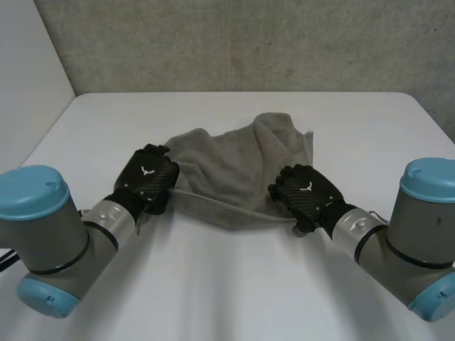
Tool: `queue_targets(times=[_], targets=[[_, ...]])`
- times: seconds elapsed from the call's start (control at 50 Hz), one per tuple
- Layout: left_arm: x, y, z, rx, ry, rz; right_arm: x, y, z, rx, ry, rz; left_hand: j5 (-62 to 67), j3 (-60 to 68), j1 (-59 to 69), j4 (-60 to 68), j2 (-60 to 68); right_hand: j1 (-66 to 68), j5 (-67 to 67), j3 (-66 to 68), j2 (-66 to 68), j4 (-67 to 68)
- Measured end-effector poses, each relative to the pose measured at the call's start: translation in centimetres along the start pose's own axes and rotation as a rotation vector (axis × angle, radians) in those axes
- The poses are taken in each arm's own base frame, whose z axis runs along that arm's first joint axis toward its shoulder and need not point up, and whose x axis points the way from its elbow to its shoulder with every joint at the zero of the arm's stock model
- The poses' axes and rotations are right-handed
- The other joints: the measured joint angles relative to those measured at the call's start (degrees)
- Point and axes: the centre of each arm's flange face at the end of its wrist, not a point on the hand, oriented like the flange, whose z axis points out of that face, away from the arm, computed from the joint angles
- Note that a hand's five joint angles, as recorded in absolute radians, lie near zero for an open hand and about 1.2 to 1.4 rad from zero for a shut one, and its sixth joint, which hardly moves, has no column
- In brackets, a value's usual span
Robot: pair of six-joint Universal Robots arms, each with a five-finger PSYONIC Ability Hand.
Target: Fold the towel.
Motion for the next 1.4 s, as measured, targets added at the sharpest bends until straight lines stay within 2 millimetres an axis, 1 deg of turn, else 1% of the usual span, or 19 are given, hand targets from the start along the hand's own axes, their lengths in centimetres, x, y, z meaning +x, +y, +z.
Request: queue_targets(times=[0.1,0.2,0.3,0.38,0.4,0.52,0.58,0.7,0.78,0.9,0.98,1.08,1.28,1.34,1.36,1.4], targets=[[-1.2,-0.6,-0.1,0.013,-0.033,-0.001,0.2,0.2,0.5,0.013,0.009,0.046,0.01,0.0,0.0,0.0,0.0,-1.81,-1.67,0.0,-1.81,0.0],[-2.4,-1.3,-0.7,0.018,-0.064,-0.002,0.8,0.3,0.8,0.02,0.024,0.056,0.0,0.0,0.0,0.0,0.0,-2.24,-2.07,0.0,-1.81,0.0],[-3.5,-2.2,-1.5,0.023,-0.095,-0.004,2.3,0.0,1.1,0.042,0.059,0.045,0.0,0.0,0.0,0.0,0.0,-2.35,-2.42,0.0,-1.82,0.0],[-4.5,-2.8,-1.9,0.029,-0.124,-0.005,3.9,-0.4,1.5,0.063,0.093,0.035,0.0,0.0,0.0,0.0,0.0,-2.35,-2.44,0.0,-1.82,0.0],[-5.0,-3.0,-2.0,0.031,-0.138,-0.005,4.6,-0.5,1.7,0.07,0.107,0.031,0.0,0.0,0.0,0.0,0.0,-2.35,-2.43,0.0,-1.82,0.0],[-6.4,-2.9,-2.2,0.022,-0.175,-0.01,6.3,-0.8,2.9,0.089,0.14,0.023,0.0,0.0,0.0,0.0,0.0,-2.35,-2.43,0.0,-1.82,0.0],[-7.0,-2.7,-2.2,0.011,-0.189,-0.016,6.7,-0.7,3.7,0.095,0.144,0.021,0.0,0.0,0.0,0.0,0.0,-2.35,-2.44,0.0,-1.82,0.0],[-8.2,-2.2,-2.2,-0.005,-0.219,-0.032,6.7,0.3,5.4,0.088,0.138,0.023,0.0,0.0,0.0,0.0,0.0,-2.35,-2.43,0.0,-1.82,0.0],[-8.7,-2.1,-2.2,-0.007,-0.231,-0.044,6.6,1.1,6.3,0.081,0.13,0.026,0.0,0.0,0.0,0.0,0.0,-2.35,-2.44,0.0,-1.82,0.0],[-9.1,-2.0,-2.2,-0.007,-0.242,-0.068,5.6,1.8,7.8,0.096,0.11,0.012,0.0,0.0,0.0,0.0,0.0,-2.35,-2.44,0.0,-1.82,0.0],[-9.1,-1.9,-2.2,-0.008,-0.243,-0.076,5.3,1.8,8.5,0.121,0.117,-0.004,0.0,0.0,0.0,0.0,0.0,-2.35,-2.42,0.0,-1.82,0.0],[-9.0,-1.8,-2.2,-0.01,-0.24,-0.081,5.5,1.6,9.3,0.153,0.149,-0.022,0.0,0.0,0.0,0.0,0.0,-2.35,-2.42,0.0,-1.82,0.0],[-8.8,-1.6,-2.3,-0.019,-0.235,-0.084,5.4,0.1,10.1,0.214,0.177,-0.051,0.0,0.0,0.0,0.0,0.0,-2.36,-2.43,0.0,-1.82,0.0],[-8.7,-1.5,-2.3,-0.021,-0.234,-0.084,5.3,0.2,10.5,0.222,0.176,-0.055,0.0,0.0,0.0,0.0,0.0,-2.35,-2.33,0.0,-1.82,0.0],[-8.7,-1.5,-2.3,-0.022,-0.234,-0.085,5.2,0.3,10.8,0.223,0.174,-0.057,0.0,0.0,0.0,0.0,0.01,-1.57,-1.14,0.0,-1.44,0.0],[-8.7,-1.5,-2.3,-0.022,-0.233,-0.085,5.2,0.5,11.1,0.224,0.172,-0.059,0.01,0.0,0.0,0.0,0.01,5.41,5.83,0.0,5.25,0.0]])
